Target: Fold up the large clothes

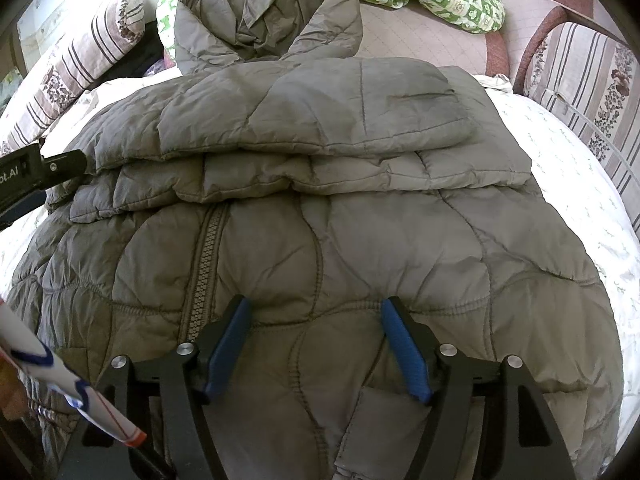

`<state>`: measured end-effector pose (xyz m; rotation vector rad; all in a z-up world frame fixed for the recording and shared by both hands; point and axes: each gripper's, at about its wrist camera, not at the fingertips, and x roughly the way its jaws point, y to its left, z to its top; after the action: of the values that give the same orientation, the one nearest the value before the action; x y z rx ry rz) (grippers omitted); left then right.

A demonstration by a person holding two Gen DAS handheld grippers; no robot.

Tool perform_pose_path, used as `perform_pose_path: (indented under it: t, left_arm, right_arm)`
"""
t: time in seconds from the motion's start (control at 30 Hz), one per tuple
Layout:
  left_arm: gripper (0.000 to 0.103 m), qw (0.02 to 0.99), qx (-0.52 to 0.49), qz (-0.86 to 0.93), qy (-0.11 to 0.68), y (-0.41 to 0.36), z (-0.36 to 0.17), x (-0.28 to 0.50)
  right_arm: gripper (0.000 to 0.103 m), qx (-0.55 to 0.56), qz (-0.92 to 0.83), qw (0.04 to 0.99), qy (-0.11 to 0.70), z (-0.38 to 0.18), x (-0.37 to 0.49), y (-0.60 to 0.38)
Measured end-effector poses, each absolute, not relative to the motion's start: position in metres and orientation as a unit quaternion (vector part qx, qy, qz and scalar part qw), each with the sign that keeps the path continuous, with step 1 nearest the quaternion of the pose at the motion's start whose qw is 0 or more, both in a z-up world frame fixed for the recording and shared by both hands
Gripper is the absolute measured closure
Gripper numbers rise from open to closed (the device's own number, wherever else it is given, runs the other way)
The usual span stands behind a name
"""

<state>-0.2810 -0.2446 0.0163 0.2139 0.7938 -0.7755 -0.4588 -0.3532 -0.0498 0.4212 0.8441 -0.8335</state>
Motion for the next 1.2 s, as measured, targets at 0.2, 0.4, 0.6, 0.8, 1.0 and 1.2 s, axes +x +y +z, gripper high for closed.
perform_pose_path:
  t: [0.2, 0.4, 0.6, 0.8, 1.0, 1.2]
  left_arm:
    - [0.027, 0.845, 0.061, -0.343, 0.405, -0.228, 0.015, -0.253]
    - [0.027, 0.853, 0.059, -0.338, 0.394, -0.226, 0.020, -0.250]
    - [0.027, 0.859, 0.076, -0.334, 0.380, -0.230, 0.021, -0.253]
    - [0.027, 0.858, 0.083, -0.330, 0.385, -0.233, 0.017, -0.250]
    - [0.027, 0.856, 0.086, -0.327, 0.390, -0.235, 0.014, -0.246]
    - [0.027, 0.857, 0.095, -0.328, 0.385, -0.239, 0.011, -0.249]
  right_arm:
    - [0.028, 0.192, -0.387, 0.804, 0.408, -0.034, -0.457, -0.351]
    - [0.028, 0.199, -0.373, 0.832, 0.360, 0.010, -0.454, -0.350]
    - [0.028, 0.209, -0.382, 0.837, 0.332, 0.043, -0.431, -0.379]
    - [0.028, 0.229, -0.363, 0.831, 0.353, 0.024, -0.392, -0.396]
    - [0.026, 0.228, -0.362, 0.818, 0.384, -0.017, -0.375, -0.399]
    - [0.021, 0.196, -0.361, 0.820, 0.398, -0.025, -0.372, -0.393]
